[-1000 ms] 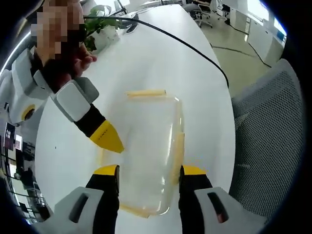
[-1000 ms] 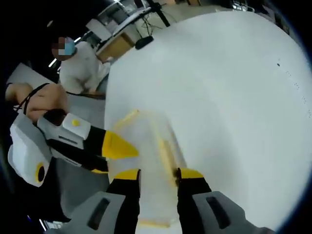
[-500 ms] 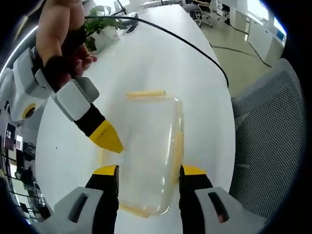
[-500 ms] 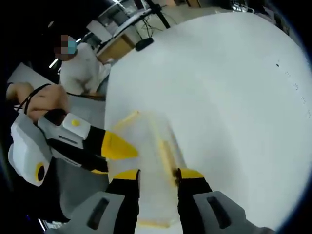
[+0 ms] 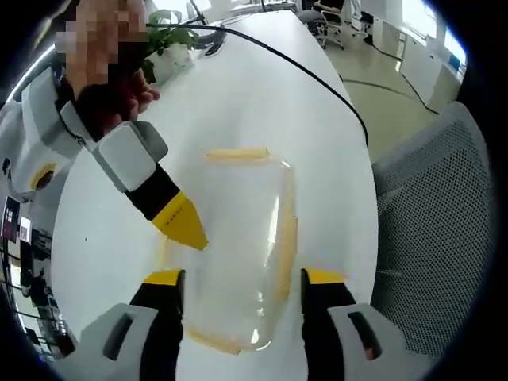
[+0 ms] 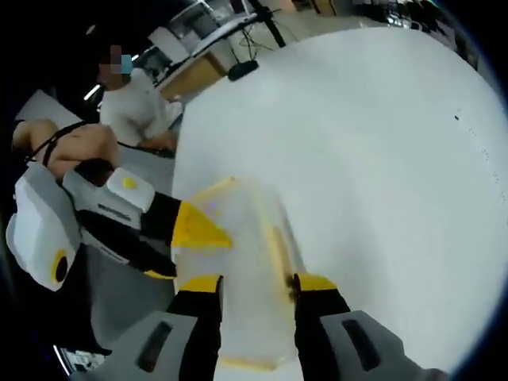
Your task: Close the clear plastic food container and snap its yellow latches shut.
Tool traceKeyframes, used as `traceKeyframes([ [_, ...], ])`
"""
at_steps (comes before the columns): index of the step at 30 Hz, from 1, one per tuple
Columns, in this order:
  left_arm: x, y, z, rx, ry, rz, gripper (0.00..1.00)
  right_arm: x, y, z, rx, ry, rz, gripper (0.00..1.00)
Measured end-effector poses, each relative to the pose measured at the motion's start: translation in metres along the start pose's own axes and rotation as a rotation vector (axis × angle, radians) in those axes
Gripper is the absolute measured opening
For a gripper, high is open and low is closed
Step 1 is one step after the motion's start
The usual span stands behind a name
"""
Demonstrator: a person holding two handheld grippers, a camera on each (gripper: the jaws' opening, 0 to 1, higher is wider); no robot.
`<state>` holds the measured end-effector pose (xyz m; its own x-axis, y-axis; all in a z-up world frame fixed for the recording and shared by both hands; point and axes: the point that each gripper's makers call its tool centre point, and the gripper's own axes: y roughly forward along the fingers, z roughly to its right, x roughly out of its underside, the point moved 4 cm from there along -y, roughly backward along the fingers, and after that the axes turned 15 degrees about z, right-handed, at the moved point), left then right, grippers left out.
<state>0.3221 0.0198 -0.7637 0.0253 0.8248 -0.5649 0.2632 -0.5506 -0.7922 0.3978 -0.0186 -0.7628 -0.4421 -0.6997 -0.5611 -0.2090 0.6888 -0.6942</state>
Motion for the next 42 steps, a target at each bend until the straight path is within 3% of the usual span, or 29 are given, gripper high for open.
traceKeyframes([
  [1, 0.004, 0.003, 0.0, -0.005, 0.009, -0.017, 0.89, 0.0, 0.001, -0.001, 0.001, -0.011, 0.003, 0.48],
  [2, 0.005, 0.003, 0.001, -0.005, 0.029, -0.017, 0.93, 0.0, 0.001, -0.002, 0.001, -0.031, 0.008, 0.54],
  [3, 0.005, 0.003, 0.001, 0.0, 0.048, -0.015, 0.93, -0.001, 0.001, -0.002, -0.002, -0.043, 0.015, 0.62],
  [5, 0.002, 0.002, 0.006, 0.019, 0.025, 0.004, 0.92, -0.002, 0.001, -0.005, -0.006, -0.044, 0.022, 0.67],
  [24, -0.005, -0.006, -0.004, 0.024, 0.002, 0.008, 0.88, -0.001, -0.002, -0.011, 0.009, -0.146, 0.001, 0.64],
  [30, -0.005, -0.007, -0.004, 0.054, -0.057, 0.004, 0.89, 0.001, -0.004, -0.013, 0.022, -0.158, -0.006, 0.65],
  [42, -0.004, -0.012, -0.017, 0.073, -0.087, 0.007, 0.87, 0.007, -0.013, -0.015, 0.056, -0.22, -0.011, 0.66],
])
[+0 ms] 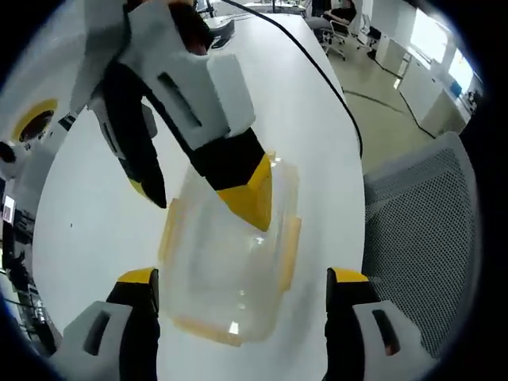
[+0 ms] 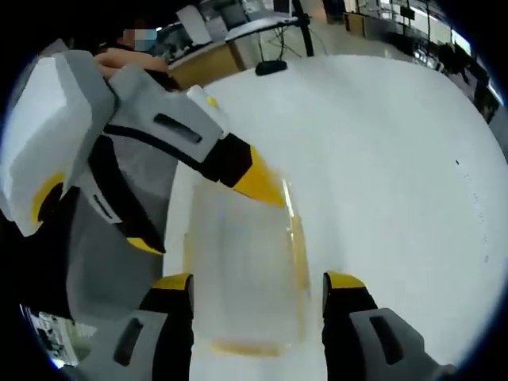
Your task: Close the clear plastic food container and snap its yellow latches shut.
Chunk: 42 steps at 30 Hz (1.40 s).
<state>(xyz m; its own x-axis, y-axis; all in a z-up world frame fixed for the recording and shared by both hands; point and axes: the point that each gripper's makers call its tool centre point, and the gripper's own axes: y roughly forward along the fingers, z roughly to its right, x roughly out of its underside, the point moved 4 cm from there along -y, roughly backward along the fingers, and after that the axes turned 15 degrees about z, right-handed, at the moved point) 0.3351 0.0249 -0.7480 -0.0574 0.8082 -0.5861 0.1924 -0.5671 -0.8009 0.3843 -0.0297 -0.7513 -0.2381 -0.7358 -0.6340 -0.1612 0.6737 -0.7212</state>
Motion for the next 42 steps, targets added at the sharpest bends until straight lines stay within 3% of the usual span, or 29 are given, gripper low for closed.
traceKeyframes([
  [19, 0.006, -0.009, -0.012, 0.073, -0.02, -0.017, 0.87, 0.01, -0.008, -0.01, 0.027, -0.046, 0.008, 0.74],
  [42, 0.015, -0.007, -0.02, 0.153, 0.035, -0.058, 0.83, 0.02, -0.006, -0.017, 0.03, -0.072, -0.017, 0.79],
])
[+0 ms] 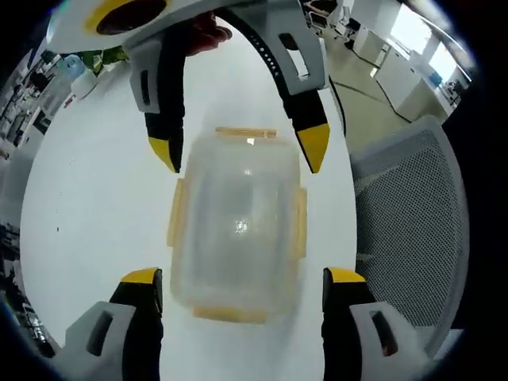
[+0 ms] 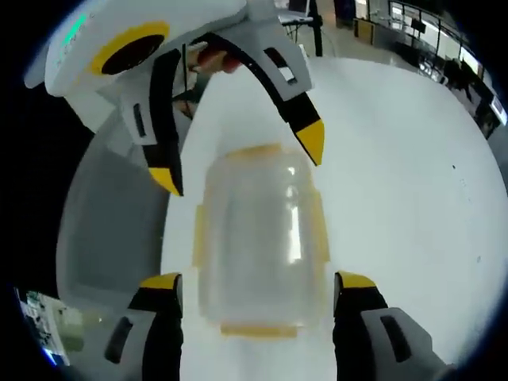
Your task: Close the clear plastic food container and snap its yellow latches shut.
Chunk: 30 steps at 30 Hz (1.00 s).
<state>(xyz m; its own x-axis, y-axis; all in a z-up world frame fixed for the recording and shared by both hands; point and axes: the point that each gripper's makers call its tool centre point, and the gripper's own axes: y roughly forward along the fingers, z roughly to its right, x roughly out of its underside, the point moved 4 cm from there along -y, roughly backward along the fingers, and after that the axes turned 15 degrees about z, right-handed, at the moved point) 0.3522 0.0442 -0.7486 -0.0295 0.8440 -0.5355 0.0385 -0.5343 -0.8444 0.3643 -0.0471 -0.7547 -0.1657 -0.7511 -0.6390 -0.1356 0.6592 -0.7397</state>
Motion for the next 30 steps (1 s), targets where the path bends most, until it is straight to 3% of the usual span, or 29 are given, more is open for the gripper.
traceKeyframes([
  [18, 0.009, 0.004, -0.005, 0.03, 0.037, -0.041, 0.86, 0.011, 0.005, -0.002, 0.0, -0.046, -0.047, 0.8],
  [30, 0.015, 0.014, -0.001, 0.033, 0.066, -0.067, 0.85, 0.017, 0.01, -0.003, 0.025, -0.063, -0.045, 0.8],
])
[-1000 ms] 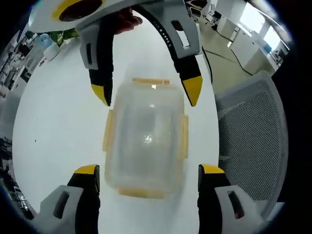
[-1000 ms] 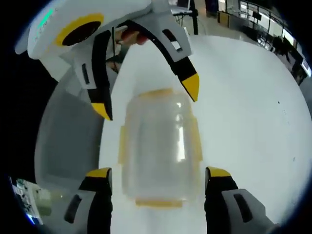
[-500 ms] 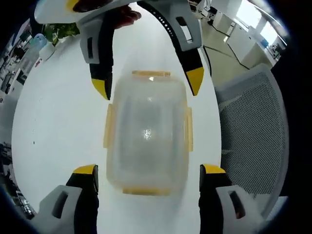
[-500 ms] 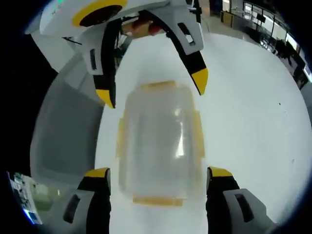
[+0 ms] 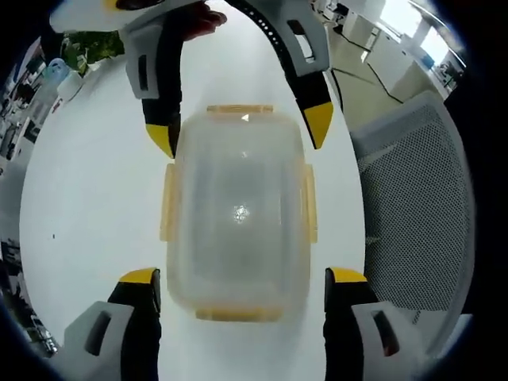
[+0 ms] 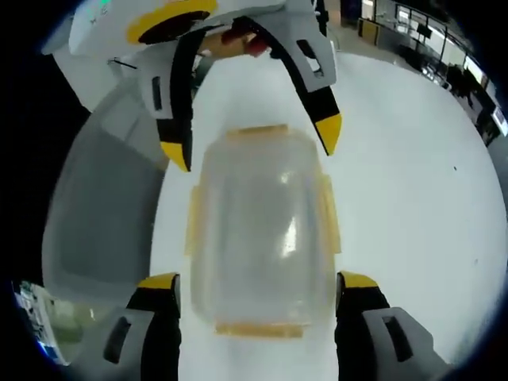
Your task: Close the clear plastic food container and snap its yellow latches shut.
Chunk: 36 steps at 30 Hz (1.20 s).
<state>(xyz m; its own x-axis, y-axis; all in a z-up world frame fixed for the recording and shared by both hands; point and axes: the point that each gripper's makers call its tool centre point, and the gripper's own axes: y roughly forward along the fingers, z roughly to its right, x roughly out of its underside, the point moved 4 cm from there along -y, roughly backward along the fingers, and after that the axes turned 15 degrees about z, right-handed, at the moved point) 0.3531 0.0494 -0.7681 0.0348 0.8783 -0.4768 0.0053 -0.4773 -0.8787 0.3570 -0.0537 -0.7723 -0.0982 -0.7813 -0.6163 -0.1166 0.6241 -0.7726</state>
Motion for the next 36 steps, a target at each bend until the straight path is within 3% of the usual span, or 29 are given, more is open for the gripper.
traceKeyframes([
  [16, 0.001, 0.009, -0.001, -0.011, -0.003, -0.005, 0.85, 0.007, 0.007, 0.001, 0.034, -0.06, -0.037, 0.82],
  [28, 0.004, 0.015, -0.001, -0.024, 0.008, -0.008, 0.88, 0.01, 0.01, 0.001, 0.04, -0.039, -0.032, 0.84],
  [36, 0.004, 0.016, -0.003, -0.039, 0.004, -0.005, 0.83, 0.011, 0.01, 0.001, 0.037, -0.039, -0.027, 0.84],
])
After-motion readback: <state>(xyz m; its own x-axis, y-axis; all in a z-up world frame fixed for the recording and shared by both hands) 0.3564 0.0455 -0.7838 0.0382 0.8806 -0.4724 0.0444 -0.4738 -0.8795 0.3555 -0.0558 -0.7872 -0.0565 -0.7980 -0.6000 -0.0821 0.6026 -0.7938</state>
